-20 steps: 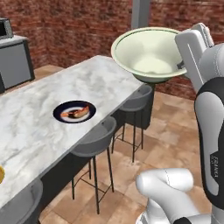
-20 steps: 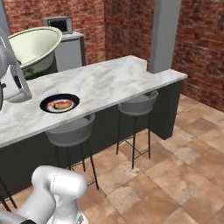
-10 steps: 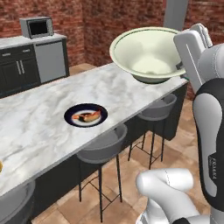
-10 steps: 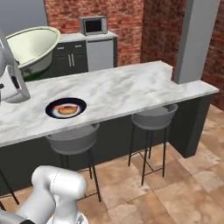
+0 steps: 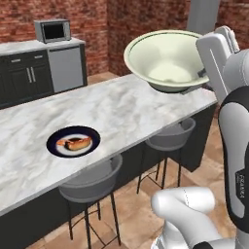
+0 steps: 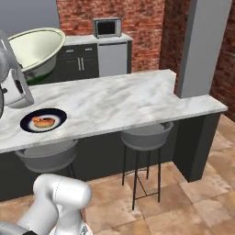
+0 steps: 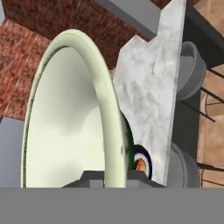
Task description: Take the smaller bowl and place it next to the appetizer plate on the dining counter , and place the larger bowl next to the plate with cooked food.
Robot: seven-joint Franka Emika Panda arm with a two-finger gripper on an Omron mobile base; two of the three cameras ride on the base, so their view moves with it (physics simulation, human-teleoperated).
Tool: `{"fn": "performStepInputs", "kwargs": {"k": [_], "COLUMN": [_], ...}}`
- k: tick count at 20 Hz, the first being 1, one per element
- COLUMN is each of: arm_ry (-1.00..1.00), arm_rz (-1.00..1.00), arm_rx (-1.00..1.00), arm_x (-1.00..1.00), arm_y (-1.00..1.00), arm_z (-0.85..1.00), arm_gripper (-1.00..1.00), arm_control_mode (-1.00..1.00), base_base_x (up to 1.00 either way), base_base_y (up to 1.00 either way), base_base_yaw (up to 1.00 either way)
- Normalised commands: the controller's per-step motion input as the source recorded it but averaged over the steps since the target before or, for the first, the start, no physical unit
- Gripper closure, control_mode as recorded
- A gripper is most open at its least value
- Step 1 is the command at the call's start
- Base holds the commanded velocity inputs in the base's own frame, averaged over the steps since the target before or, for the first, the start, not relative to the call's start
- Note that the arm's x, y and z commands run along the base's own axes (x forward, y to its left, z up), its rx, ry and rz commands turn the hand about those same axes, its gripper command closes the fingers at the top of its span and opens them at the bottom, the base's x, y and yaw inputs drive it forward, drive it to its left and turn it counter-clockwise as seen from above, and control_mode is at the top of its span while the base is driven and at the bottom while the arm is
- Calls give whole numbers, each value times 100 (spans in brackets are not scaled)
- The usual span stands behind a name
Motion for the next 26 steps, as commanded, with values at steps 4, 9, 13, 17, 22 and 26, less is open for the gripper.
{"fn": "performStepInputs", "kwargs": {"k": [4,9,13,17,22,26], "arm_ry": [0,0,0,0,0,0], "arm_rz": [0,0,0,0,0,0], "arm_rx": [0,0,0,0,0,0], "arm_x": [0,0,0,0,0,0], "arm_y": [0,0,0,0,0,0], "arm_z": [0,0,0,0,0,0], "arm_gripper": [100,100,100,100,100,100], "arm_control_mode": [100,100,100,100,100,100], "base_base_x": [69,46,12,12,12,25], "base_base_y": [0,10,0,0,-1,-12], "base_base_yaw": [33,27,35,36,36,17]}}
